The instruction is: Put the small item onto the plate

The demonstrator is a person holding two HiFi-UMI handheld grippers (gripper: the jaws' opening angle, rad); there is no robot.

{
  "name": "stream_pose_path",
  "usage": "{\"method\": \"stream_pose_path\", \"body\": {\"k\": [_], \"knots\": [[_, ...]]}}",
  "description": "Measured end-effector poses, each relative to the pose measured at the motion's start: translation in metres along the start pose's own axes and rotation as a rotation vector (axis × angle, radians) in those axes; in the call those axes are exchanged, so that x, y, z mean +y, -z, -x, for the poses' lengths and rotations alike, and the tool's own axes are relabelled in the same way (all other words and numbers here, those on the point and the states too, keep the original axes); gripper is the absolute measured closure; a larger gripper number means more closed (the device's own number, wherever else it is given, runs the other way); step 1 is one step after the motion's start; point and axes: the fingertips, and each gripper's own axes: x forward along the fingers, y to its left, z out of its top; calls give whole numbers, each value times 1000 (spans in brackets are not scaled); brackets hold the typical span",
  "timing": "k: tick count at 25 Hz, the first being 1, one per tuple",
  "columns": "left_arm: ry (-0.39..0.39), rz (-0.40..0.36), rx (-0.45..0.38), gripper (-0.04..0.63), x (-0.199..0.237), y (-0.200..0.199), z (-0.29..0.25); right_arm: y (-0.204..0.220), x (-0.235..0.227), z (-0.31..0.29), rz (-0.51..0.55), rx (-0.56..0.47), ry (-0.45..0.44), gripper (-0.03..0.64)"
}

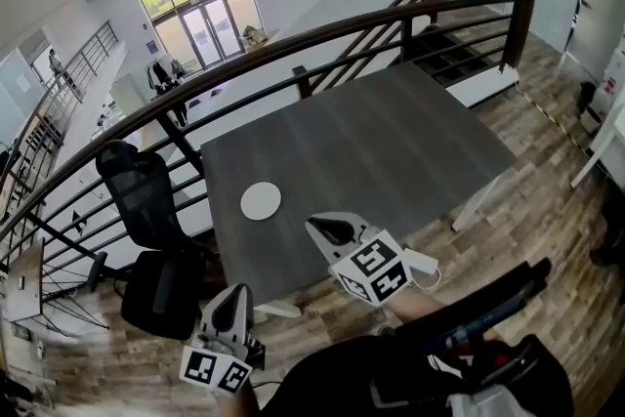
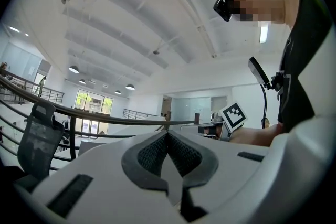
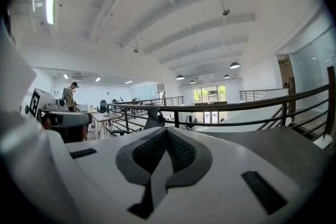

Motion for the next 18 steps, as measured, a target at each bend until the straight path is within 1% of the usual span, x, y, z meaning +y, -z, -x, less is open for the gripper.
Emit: {"method": "stream_pose_path", "body": {"k": [5,10,18], "knots": [[-12,-2,4,592,-12,1,-11,0,-15,11,-2,0,-7,615],[-16,0,6,592,-13,6,-9,7,-12,9,-8,-4,-14,615],[-26,11,17,592,-55,7,-37,7,-50,45,-17,11,-17,615]]}}
